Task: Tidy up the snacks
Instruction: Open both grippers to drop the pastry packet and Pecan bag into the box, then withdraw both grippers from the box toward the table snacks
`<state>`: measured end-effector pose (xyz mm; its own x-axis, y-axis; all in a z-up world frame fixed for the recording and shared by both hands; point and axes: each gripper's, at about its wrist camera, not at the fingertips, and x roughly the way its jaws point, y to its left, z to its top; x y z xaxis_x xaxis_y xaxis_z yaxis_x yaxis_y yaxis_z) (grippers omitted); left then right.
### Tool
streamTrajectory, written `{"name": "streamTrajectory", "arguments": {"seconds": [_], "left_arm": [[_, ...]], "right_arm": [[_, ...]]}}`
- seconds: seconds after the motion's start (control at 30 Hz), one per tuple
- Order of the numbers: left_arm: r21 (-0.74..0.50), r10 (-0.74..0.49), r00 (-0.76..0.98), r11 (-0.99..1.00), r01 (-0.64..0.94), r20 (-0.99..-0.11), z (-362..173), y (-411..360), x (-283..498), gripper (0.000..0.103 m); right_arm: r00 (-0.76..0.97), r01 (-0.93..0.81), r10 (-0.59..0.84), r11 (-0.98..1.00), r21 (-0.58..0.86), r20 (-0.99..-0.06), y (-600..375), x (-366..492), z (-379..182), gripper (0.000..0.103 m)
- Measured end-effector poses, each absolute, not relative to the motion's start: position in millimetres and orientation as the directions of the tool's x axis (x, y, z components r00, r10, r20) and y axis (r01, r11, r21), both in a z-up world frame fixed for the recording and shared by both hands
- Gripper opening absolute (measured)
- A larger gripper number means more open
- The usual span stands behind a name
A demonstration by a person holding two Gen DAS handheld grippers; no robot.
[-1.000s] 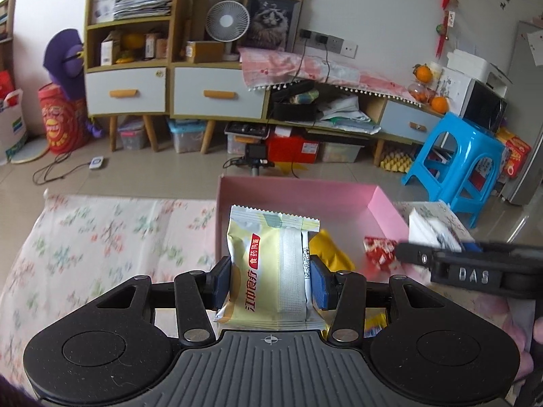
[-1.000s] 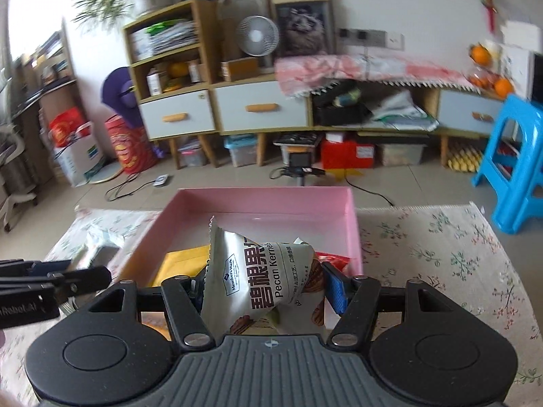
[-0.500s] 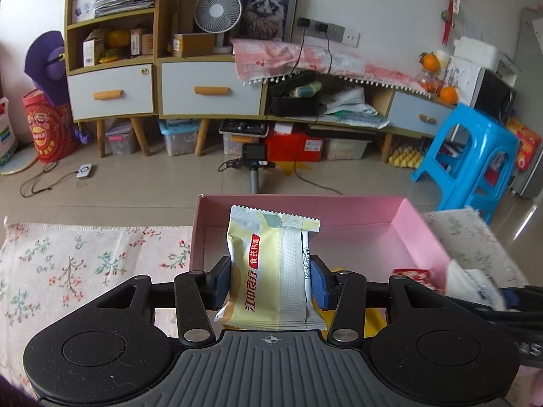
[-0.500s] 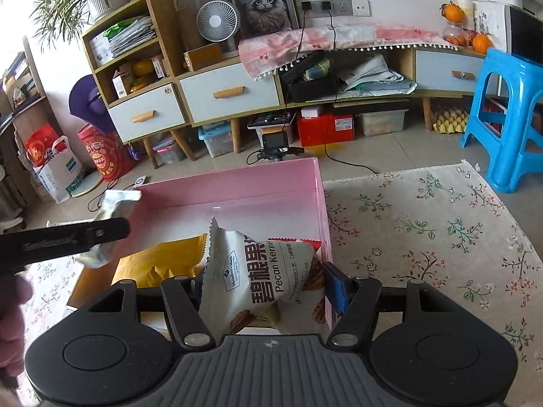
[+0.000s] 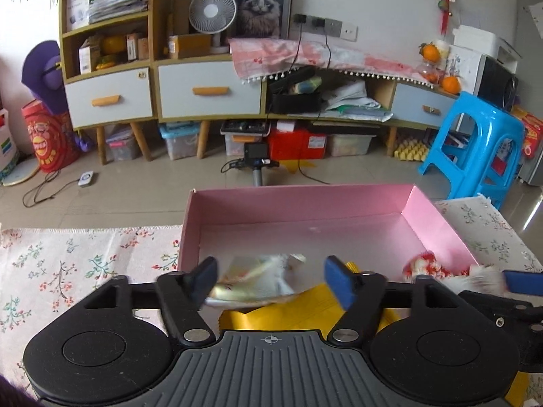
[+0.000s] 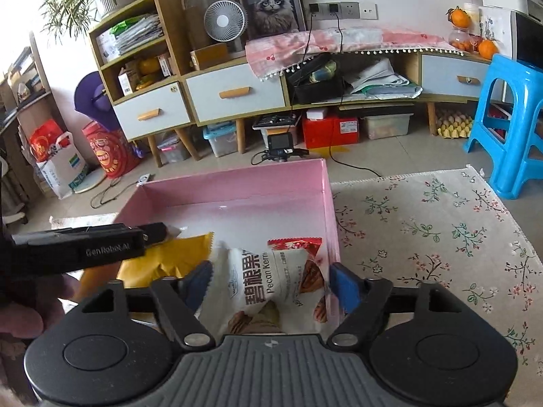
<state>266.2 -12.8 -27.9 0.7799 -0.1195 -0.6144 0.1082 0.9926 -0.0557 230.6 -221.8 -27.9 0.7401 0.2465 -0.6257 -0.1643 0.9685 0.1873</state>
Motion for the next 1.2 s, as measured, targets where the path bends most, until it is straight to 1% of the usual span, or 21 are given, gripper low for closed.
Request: {"name": "streamTrajectory", "arguments": {"seconds": [0.07,0.23,0.5,0.7,0.83,1.03,1.2], "left_arm": [[-0.053,-0.121,0.784,0.992,0.112,-0.609,-25.3,-14.1,262.9,0.082],[-0.063,-0.130,0.787,0.991,0.115,-0.603,-17.1,-11.5,251.9,0.087],[-0.064,-0.125,0.789,0.992,0.109,-0.602,-5.1,-3.8,230.4,0.089],[-0.067,-0.121,0.789,0.993,0.102,-0.602,3.0,1.5,214.0,0.090],[-0.086,-0.128,0.790,0.992,0.095,-0.599,8.4,7.0,201.6,0.094],[-0.085,-0.128,0.788,0.992,0.095,-0.602,15.4,12.0,175.8,0.097],[-0.077,-0.124,0.777,0.992,0.097,-0.617,18.0,15.6,153.3,0.099]], "right_arm": [[0.747,-0.167,0.246,0.969,0.183,-0.618,-221.5,228.7,-24.5,0.078],[0.749,-0.190,0.261,0.965,0.180,-0.609,-220.4,223.2,-16.2,0.082],[0.764,-0.202,0.252,0.968,0.152,-0.594,-228.5,207.7,-2.1,0.085],[0.774,-0.195,0.235,0.972,0.131,-0.588,-235.8,197.8,5.4,0.086],[0.780,-0.197,0.230,0.973,0.120,-0.582,-239.6,189.9,11.2,0.087],[0.785,-0.205,0.230,0.973,0.109,-0.576,-242.0,173.9,20.3,0.091],[0.779,-0.209,0.238,0.971,0.117,-0.581,-245.0,160.3,25.5,0.091]]}}
